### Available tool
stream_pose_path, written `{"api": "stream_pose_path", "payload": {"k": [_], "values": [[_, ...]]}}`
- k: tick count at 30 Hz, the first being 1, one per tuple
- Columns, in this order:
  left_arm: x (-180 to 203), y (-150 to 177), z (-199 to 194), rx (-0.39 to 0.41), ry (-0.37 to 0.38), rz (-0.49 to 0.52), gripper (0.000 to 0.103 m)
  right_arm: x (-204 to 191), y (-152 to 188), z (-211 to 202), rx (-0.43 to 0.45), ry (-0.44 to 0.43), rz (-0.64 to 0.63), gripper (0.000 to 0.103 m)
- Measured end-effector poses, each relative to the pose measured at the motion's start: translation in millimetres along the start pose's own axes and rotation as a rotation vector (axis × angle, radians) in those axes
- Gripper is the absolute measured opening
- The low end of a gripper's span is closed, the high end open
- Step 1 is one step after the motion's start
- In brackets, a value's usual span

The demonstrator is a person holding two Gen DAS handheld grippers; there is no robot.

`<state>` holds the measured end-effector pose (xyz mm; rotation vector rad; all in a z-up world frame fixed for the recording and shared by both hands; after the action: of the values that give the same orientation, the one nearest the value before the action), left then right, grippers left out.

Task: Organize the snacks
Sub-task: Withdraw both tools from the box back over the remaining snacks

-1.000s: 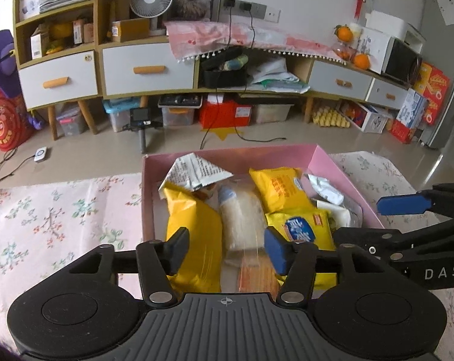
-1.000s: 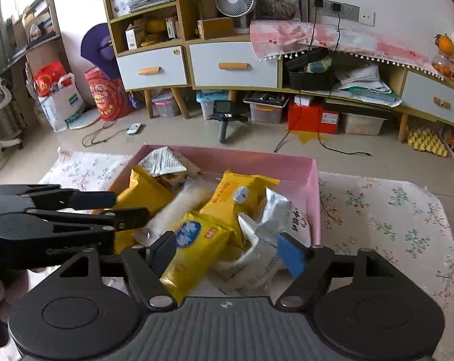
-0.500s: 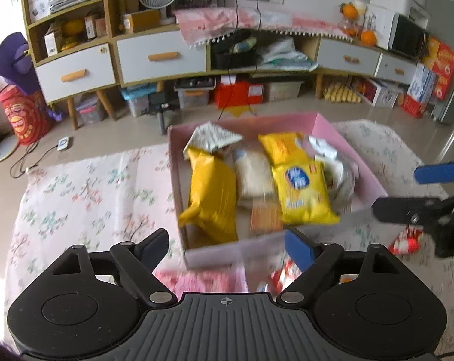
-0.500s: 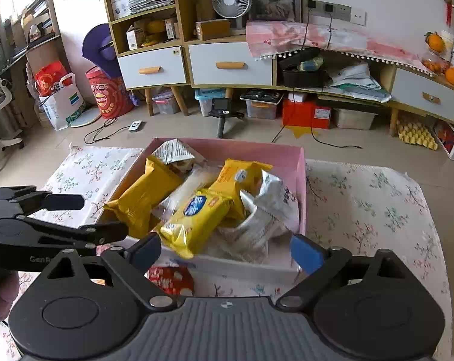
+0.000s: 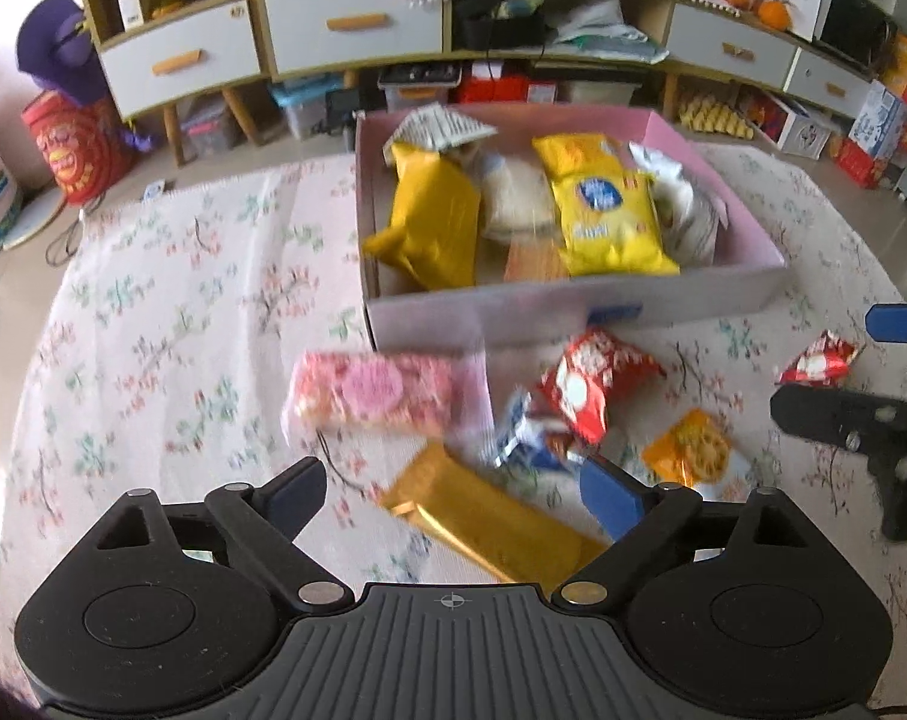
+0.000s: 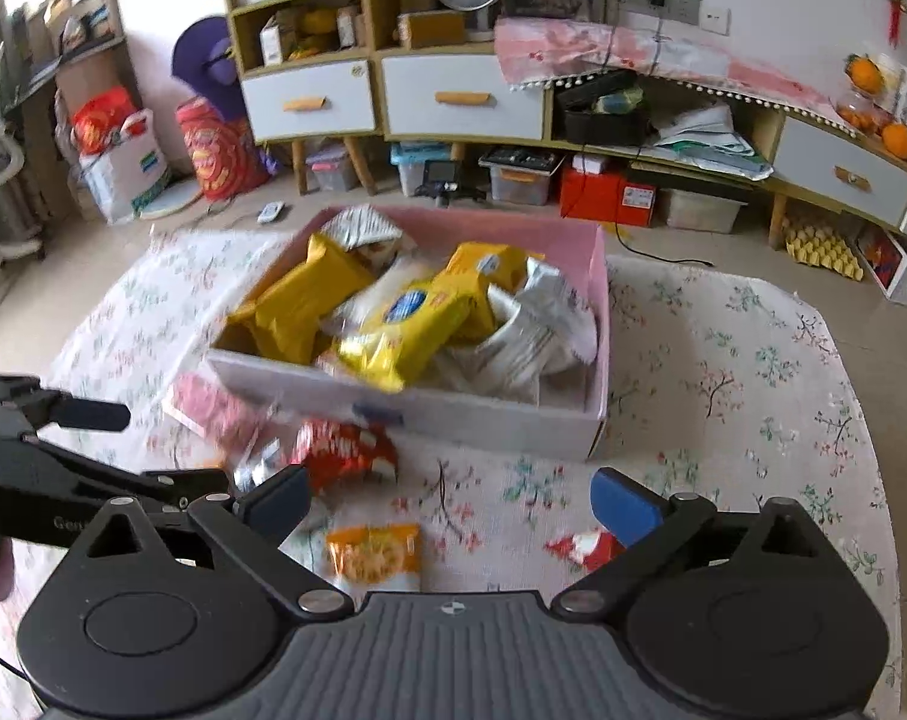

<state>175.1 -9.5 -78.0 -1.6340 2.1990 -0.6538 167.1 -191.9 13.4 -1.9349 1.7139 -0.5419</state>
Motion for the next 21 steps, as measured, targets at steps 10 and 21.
{"api": "stream_pose_path", "payload": {"k": [10, 21], "values": [[10, 17, 22, -0.03, -0.049, 0.005, 0.093, -7, 26, 15, -0.079, -0.011, -0.069, 0.082], [5, 32, 22, -0.033, -0.022, 0.082, 0.093, -4, 45, 40, -0.147, -0.056, -0.027, 0.082]]}}
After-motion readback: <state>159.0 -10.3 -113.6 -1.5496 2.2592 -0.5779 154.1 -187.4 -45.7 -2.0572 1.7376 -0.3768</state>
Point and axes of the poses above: each gripper's, at about its wrist camera, not at the fingertips, and z roughly the way its jaws point, x to its right, y to its underside, the point moved 8 cm from there along z, roughly the way its jaws point, and after that the axes turned 1 degree about -z, right-handed, at the moved point
